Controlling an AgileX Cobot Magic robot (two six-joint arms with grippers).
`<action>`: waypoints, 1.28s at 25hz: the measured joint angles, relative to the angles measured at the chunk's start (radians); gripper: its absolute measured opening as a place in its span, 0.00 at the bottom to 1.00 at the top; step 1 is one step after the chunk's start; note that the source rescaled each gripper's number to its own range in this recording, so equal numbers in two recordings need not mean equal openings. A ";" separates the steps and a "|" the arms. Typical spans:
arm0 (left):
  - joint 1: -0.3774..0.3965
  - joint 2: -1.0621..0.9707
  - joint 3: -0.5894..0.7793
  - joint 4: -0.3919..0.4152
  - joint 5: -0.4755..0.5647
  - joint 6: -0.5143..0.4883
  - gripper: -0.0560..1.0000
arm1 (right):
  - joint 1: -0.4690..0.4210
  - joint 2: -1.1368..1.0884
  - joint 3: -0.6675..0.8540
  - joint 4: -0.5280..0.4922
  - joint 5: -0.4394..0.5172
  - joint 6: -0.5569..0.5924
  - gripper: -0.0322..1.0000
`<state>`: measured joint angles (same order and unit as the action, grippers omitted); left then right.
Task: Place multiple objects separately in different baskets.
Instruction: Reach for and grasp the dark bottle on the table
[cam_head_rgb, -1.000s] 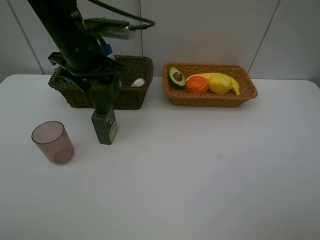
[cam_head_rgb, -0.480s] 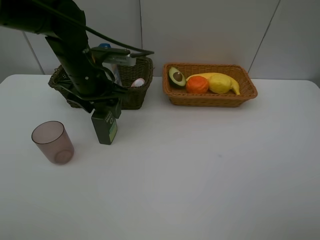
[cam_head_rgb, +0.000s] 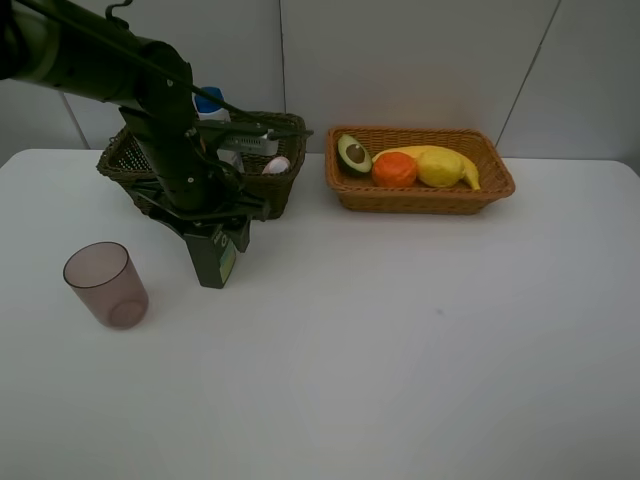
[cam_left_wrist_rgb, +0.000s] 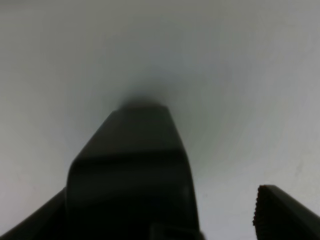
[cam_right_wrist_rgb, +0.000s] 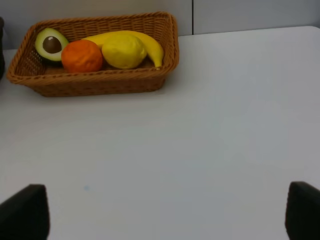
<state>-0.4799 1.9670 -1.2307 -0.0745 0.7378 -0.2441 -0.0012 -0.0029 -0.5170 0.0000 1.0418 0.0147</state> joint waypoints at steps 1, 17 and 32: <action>0.000 0.000 0.000 0.000 0.000 0.000 0.90 | 0.000 0.000 0.000 0.000 0.000 0.000 1.00; 0.001 0.001 -0.003 -0.016 0.011 0.000 0.50 | 0.000 0.000 0.000 0.000 0.000 0.000 1.00; 0.001 -0.004 -0.005 -0.031 0.041 0.008 0.50 | 0.000 0.000 0.000 0.000 0.000 0.000 1.00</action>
<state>-0.4790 1.9626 -1.2361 -0.1056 0.7789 -0.2362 -0.0012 -0.0029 -0.5170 0.0000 1.0418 0.0147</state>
